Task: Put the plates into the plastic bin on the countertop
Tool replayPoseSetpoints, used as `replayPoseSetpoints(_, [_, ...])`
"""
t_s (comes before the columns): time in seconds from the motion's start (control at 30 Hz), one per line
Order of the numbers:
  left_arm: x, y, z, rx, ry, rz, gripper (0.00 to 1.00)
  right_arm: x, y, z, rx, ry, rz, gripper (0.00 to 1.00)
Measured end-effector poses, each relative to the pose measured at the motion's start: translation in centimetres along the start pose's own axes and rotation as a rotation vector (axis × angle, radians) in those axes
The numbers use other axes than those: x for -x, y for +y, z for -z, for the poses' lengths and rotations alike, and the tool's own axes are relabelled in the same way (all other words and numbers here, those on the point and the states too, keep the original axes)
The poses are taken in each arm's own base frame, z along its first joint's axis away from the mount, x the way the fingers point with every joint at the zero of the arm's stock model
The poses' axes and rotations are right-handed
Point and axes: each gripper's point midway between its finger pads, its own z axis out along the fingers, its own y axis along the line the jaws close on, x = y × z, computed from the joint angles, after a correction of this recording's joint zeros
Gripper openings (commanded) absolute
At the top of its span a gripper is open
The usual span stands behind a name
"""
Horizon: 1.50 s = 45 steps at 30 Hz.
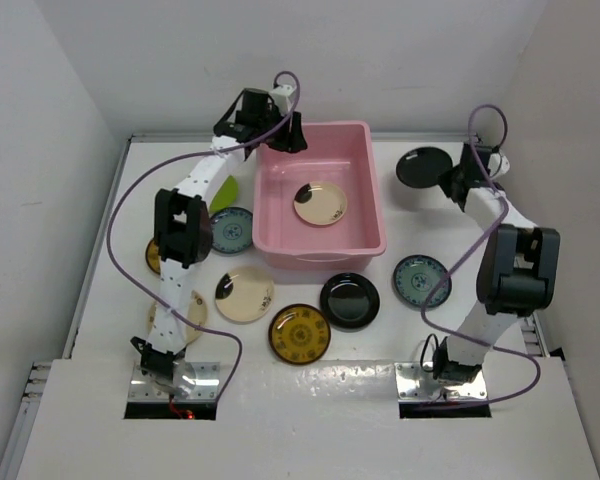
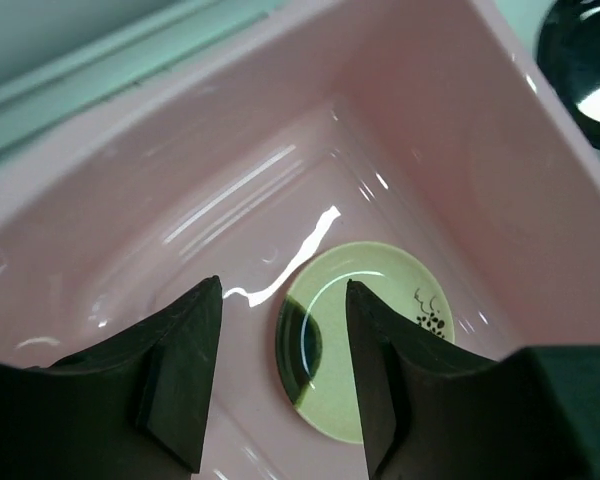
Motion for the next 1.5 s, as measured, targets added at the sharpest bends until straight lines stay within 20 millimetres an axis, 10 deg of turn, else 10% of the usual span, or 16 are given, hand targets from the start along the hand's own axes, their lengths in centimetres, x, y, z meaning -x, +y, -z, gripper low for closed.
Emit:
replayPoseSetpoints(0.17, [4.6, 3.6, 4.6, 0.142, -0.107, 0.052, 0.57, 2.3, 6.6, 5.1, 0.044, -0.256, 0.036, 0.00])
replayPoseSetpoints(0.33, [8.1, 13.1, 13.6, 0.399, -0.225, 0.136, 0.63, 3.7, 11.1, 9.0, 0.077, -0.420, 0.110, 0.00])
replayPoseSetpoints(0.57, [1.1, 24.4, 23.3, 0.668, -0.161, 0.314, 0.64, 0.9, 18.6, 12.5, 0.362, -0.293, 0.425, 0.00])
replayPoseSetpoints(0.73, [-8.7, 26.2, 22.5, 0.649, 0.031, 0.484, 0.64, -6.5, 24.1, 11.3, 0.526, -0.037, 0.695, 0.00])
replayPoseSetpoints(0.97, [-16.0, 25.7, 19.2, 0.563, 0.182, 0.599, 0.64, -19.4, 18.3, 6.8, 0.436, 0.372, 0.878, 0.00])
replayPoseSetpoints(1.2, [-17.0, 25.3, 18.2, 0.509, 0.199, 0.622, 0.63, -22.3, 15.4, 3.3, 0.337, 0.490, 0.890, 0.11])
replayPoseSetpoints(1.33, [-17.7, 25.4, 17.3, 0.482, 0.201, 0.637, 0.60, -22.2, 15.5, 3.0, 0.328, 0.471, 0.884, 0.62])
replayPoseSetpoints(1.5, [-17.3, 25.3, 16.8, 0.450, 0.181, 0.639, 0.57, -21.5, 16.9, 2.9, 0.346, 0.435, 0.894, 0.81])
